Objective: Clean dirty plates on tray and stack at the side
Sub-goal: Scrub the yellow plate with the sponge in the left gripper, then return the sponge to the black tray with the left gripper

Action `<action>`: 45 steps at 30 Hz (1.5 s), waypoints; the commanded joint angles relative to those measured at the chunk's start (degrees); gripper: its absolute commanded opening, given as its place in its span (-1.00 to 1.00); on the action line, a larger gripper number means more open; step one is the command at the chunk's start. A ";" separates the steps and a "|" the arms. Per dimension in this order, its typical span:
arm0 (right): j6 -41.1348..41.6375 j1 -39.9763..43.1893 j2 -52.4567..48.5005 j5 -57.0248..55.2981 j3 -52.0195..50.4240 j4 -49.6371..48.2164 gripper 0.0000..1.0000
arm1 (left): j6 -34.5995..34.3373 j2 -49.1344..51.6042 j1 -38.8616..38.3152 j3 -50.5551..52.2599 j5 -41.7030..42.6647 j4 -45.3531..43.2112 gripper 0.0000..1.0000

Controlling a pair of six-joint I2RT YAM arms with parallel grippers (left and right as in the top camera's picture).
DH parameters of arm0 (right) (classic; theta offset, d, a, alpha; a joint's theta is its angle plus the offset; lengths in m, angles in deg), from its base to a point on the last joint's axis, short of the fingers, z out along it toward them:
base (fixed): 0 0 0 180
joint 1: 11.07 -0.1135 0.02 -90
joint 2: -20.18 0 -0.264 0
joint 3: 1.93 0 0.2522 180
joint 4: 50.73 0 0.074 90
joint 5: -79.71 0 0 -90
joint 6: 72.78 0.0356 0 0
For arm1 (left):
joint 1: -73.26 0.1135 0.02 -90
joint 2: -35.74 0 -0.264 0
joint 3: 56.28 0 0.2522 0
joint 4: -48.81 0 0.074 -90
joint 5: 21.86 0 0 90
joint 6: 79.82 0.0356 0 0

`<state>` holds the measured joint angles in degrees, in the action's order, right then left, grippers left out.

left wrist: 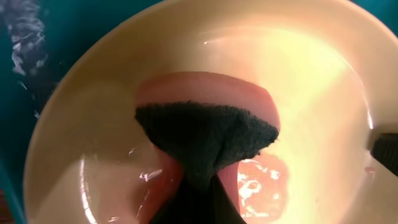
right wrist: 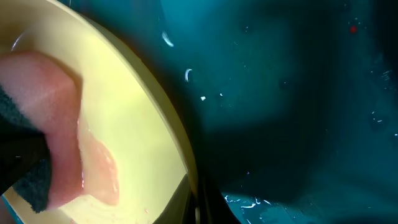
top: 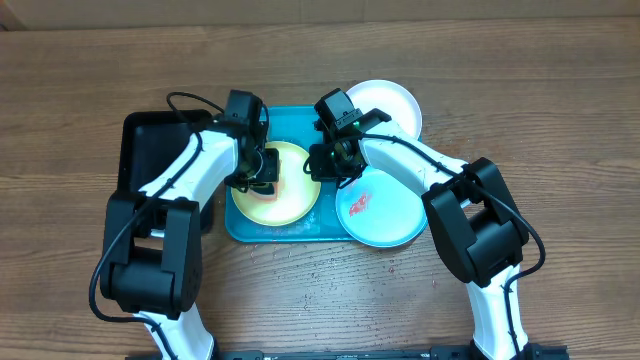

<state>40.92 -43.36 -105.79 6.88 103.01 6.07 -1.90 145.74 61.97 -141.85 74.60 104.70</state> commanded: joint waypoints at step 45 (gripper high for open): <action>0.33 0.26 -1.33 -1.66 -0.46 0.11 -0.93 | 6.73 -5.33 16.52 7.52 -12.41 -2.03 -0.27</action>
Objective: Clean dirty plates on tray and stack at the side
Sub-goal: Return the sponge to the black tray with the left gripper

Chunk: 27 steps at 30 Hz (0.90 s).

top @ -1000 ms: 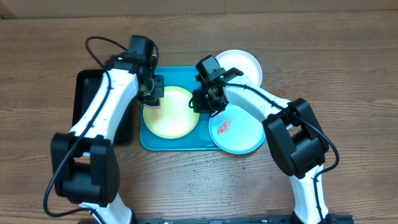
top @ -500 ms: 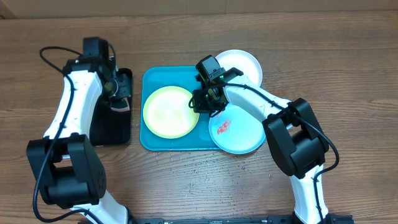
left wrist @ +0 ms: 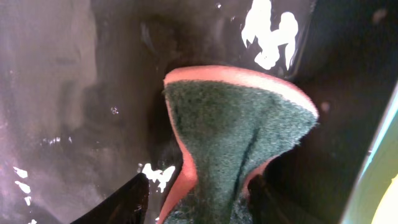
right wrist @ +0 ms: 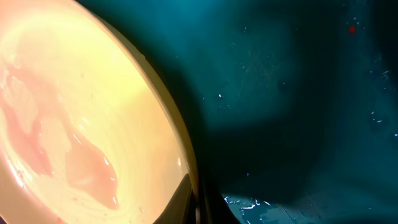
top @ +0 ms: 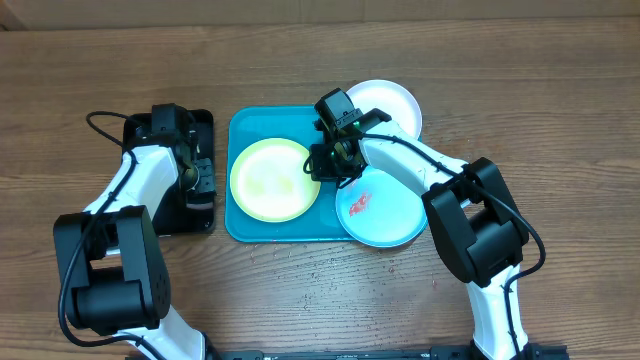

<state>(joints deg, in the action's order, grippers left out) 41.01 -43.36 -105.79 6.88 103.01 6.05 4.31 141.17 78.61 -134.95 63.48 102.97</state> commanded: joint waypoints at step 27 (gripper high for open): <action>0.24 0.04 -1.33 -1.64 -0.42 0.15 -0.92 | -4.68 -0.72 -0.11 0.70 0.26 2.19 -0.06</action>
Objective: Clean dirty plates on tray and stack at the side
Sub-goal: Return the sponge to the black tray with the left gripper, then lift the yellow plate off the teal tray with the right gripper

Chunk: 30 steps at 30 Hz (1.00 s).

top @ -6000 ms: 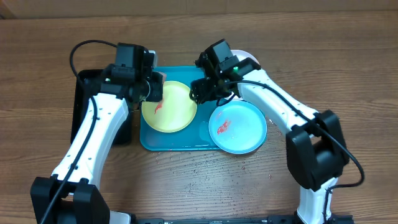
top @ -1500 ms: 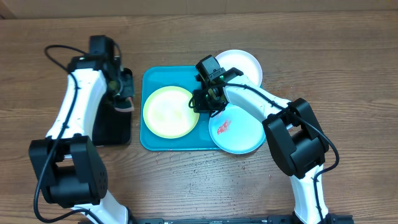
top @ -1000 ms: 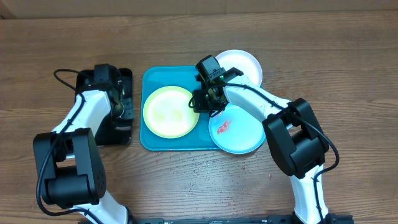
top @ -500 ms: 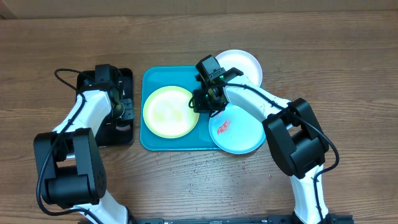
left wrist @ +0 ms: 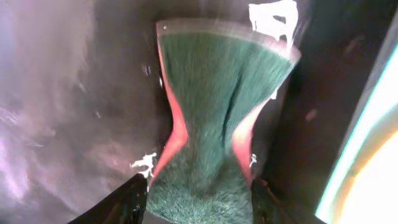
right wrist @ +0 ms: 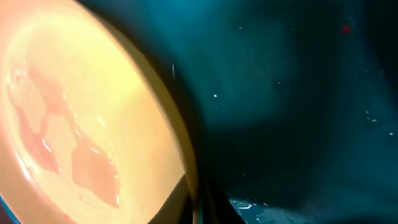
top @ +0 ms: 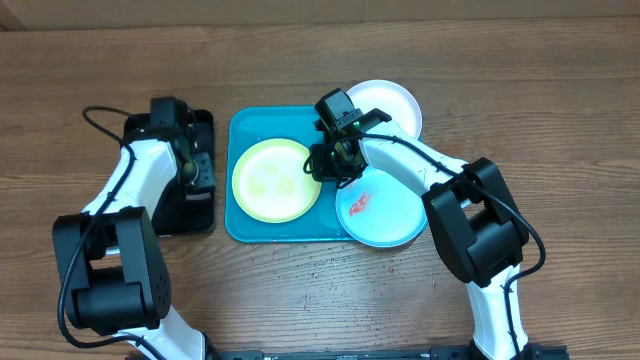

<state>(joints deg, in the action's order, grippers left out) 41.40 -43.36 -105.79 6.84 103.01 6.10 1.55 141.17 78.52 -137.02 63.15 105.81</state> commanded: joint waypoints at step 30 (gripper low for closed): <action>-11.23 -6.40 7.08 -46.23 13.92 13.42 -0.93 | -1.90 -0.76 -0.02 2.64 1.86 -0.42 0.60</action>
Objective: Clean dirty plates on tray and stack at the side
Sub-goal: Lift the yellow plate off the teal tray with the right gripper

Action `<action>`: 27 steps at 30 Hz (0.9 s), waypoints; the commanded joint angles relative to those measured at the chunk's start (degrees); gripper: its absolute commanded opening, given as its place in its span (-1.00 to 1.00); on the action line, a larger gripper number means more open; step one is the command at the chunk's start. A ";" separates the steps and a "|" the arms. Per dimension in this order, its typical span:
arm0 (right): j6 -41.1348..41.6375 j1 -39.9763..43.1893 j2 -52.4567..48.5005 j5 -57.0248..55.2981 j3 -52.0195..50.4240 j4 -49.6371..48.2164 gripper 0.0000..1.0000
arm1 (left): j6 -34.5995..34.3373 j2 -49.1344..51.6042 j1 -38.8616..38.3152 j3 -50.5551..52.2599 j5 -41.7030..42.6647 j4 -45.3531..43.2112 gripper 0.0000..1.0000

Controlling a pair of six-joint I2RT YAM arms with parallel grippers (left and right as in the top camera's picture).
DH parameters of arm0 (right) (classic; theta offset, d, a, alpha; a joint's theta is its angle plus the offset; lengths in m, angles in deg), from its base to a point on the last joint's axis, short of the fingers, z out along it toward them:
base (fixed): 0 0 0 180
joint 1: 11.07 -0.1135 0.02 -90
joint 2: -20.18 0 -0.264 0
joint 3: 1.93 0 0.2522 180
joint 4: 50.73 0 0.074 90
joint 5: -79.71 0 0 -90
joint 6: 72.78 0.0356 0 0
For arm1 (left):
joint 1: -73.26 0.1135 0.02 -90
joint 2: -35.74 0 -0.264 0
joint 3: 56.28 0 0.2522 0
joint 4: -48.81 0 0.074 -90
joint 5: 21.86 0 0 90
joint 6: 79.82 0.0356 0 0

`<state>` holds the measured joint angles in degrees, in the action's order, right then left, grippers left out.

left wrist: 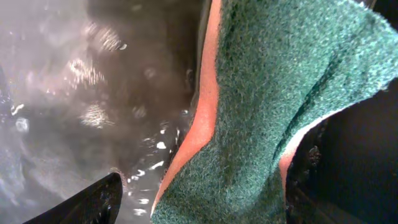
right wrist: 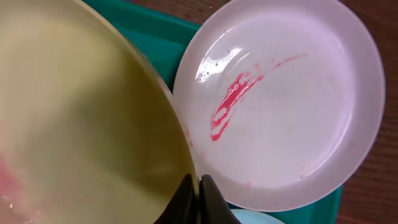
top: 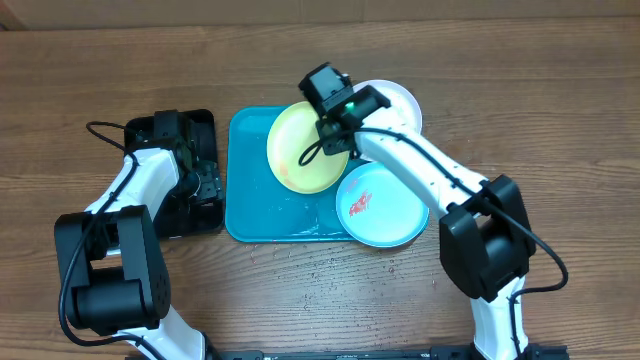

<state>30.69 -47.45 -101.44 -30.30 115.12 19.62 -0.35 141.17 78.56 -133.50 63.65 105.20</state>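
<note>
My right gripper (top: 335,140) (right wrist: 198,186) is shut on the rim of the yellow plate (top: 300,150) (right wrist: 81,124). It holds the plate tilted above the back of the teal tray (top: 250,215). The light blue plate (top: 385,215) with a red smear lies at the tray's right end. In the right wrist view that smeared plate (right wrist: 280,106) looks pale. My left gripper (top: 200,185) (left wrist: 202,211) is down in the black tub (top: 160,215), open, with the green and orange sponge (left wrist: 280,106) lying loose between its fingers in water.
A white plate (top: 400,100) sits on the wooden table behind the tray's right corner, partly hidden by my right arm. Water drops lie on the tray floor and on the table in front of it.
The yellow plate lay flat on the tray; now it is lifted and tilted toward the back right in my right gripper. My left gripper has opened off the sponge in the tub.
First my left gripper pressed the sponge on the yellow plate while the right pinched its rim. Then the left held the sponge in the black tub, with the plate flat on the tray. Now the plate is raised and the sponge lies loose.
</note>
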 commanded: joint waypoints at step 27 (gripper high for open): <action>-3.52 -13.55 7.76 -35.08 1.81 -5.53 -0.93 | 0.20 -0.76 -0.07 -0.87 -3.82 1.66 0.62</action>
<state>27.44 -60.76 -96.87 -63.19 115.12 14.49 -0.35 141.17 78.54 -133.57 61.82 106.71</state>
